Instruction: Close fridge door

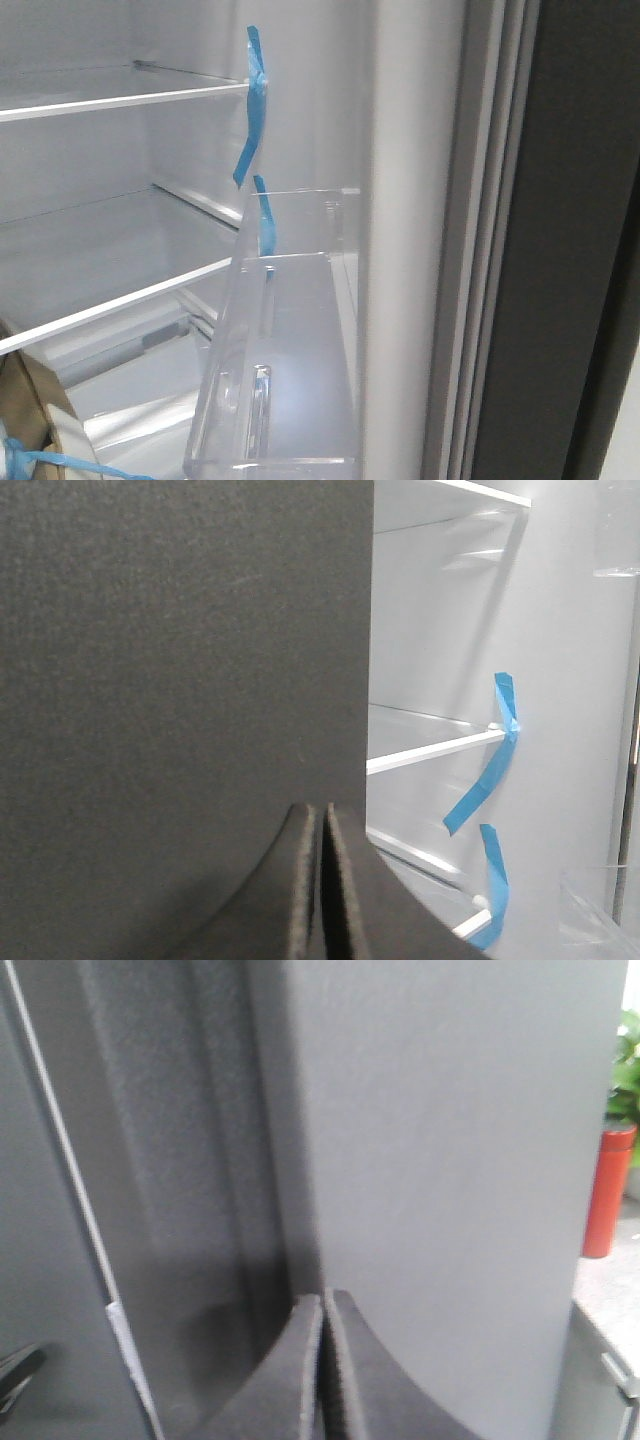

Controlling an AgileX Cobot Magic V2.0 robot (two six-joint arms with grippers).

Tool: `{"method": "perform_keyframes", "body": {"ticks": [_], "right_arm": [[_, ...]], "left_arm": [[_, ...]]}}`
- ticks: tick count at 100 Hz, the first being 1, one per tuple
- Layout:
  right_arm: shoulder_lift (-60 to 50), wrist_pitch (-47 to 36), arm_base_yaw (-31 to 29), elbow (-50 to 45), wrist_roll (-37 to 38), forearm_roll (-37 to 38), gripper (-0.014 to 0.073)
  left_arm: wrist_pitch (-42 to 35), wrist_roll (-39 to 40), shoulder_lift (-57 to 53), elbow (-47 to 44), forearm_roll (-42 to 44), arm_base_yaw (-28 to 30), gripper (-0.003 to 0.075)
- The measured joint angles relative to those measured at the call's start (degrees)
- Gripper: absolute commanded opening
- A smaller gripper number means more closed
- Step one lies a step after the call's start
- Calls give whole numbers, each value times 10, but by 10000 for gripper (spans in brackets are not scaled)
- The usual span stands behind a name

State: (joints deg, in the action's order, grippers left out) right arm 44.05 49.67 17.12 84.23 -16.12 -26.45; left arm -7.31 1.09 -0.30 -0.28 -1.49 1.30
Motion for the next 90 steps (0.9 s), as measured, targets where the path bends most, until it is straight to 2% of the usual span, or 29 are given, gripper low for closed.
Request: {"method": "perform_keyframes", "body": {"ticks": [46,64,90], "right_arm": [[55,-5,0,1,-1,17,-45],[56,-5,-1,1,-10,-4,-44],[69,-5,-1,1,-43,-74,-45]], "left_arm": [[0,0,0,0,0,0,-20],[0,0,0,0,0,0,-20],[0,0,0,0,0,0,-20]]}}
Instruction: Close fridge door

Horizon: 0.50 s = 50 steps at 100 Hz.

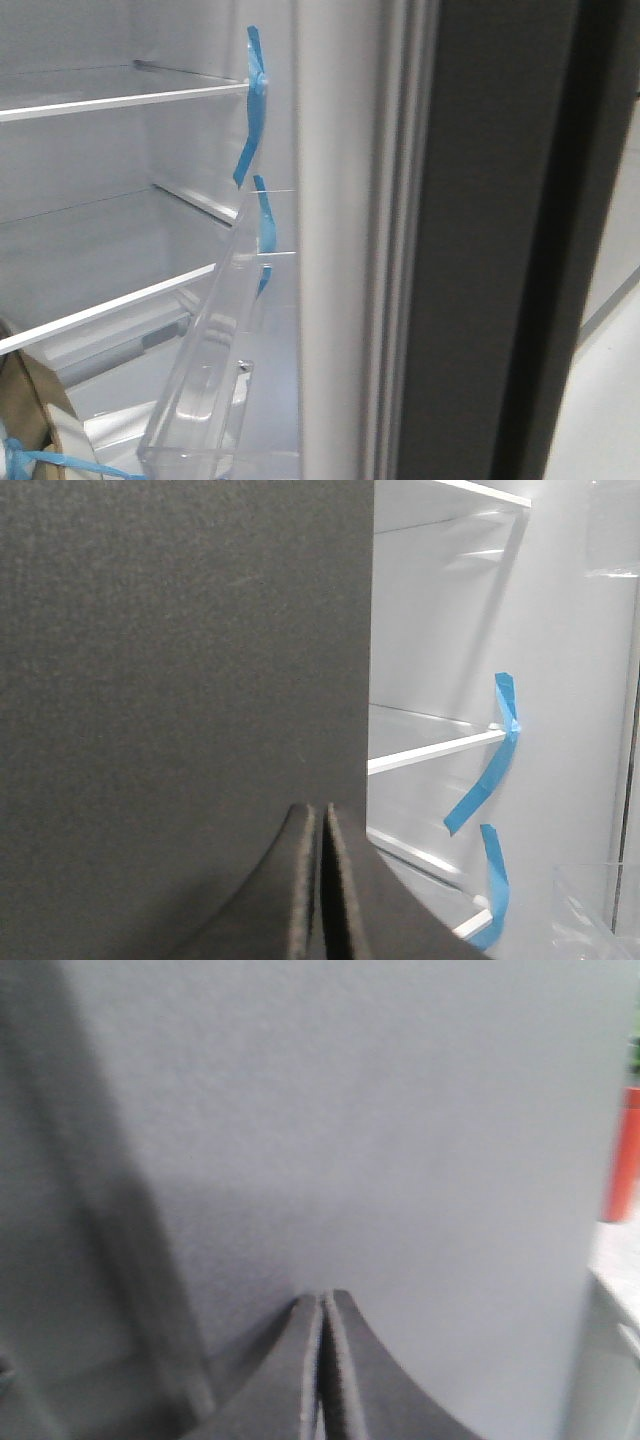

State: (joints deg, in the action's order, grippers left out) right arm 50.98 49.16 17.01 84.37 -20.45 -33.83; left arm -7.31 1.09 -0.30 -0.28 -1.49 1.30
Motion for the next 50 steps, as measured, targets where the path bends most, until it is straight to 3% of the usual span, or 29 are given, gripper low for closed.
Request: {"method": "perform_keyframes", "body": {"ticks": [50], "right_arm": [[85,0,0,0,-81,-102,-45]], "left_arm": [[0,0,0,0,0,0,-20]]}}
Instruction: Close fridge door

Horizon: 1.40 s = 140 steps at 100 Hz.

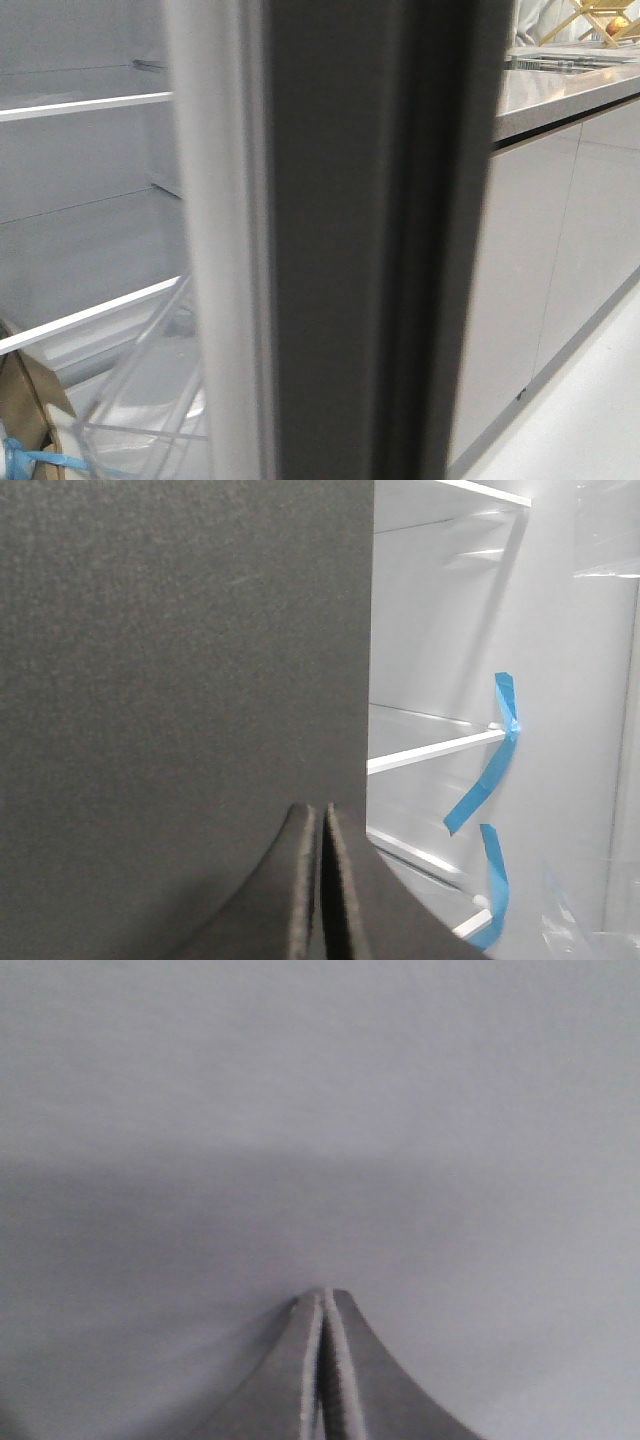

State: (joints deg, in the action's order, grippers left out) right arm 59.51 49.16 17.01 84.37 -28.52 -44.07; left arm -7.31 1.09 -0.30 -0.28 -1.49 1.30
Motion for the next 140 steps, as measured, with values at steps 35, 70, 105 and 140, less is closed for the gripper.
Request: {"method": "perform_keyframes", "body": {"ticks": [35,70,105,140], "right_arm": [[57,11,0,49,-32,-46,-45],[119,22,0,104,-56,-97,-45],[174,23,38,145,-72,-107,-45],[245,-1,105,201,-81,-102,-44]], "left_arm": [[0,0,0,0,0,0,-20],[0,0,0,0,0,0,-20],[0,0,0,0,0,0,-20],[0,0,0,0,0,0,-20]]}}
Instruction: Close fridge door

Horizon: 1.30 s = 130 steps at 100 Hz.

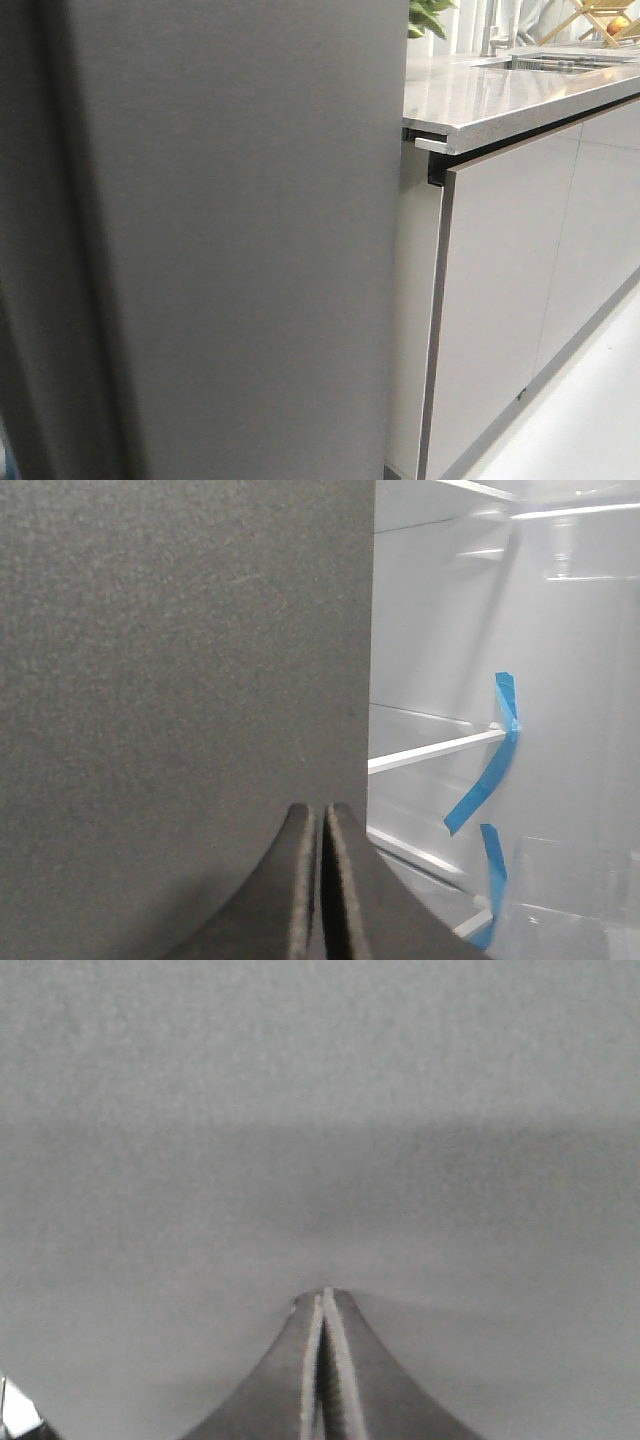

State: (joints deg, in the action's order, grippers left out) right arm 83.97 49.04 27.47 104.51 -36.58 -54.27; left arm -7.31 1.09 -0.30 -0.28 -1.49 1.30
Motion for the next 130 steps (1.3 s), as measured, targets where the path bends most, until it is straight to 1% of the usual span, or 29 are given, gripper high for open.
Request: {"method": "perform_keyframes", "body": {"ticks": [32,71,88,103,130], "right_arm": [[89,-27,47,51,-7,27,-45],[154,-21,56,110,-37,27,-44],[191,-61,67,120,-51,29,-44],[233,-128,75,116,-51,70,-45],[243,-138,80,115,-53,97,-44]], "left_arm": [[0,0,0,0,0,0,-20],[0,0,0,0,0,0,-20],[0,0,0,0,0,0,-20],[0,0,0,0,0,0,-20],[0,0,0,0,0,0,-20]]}}
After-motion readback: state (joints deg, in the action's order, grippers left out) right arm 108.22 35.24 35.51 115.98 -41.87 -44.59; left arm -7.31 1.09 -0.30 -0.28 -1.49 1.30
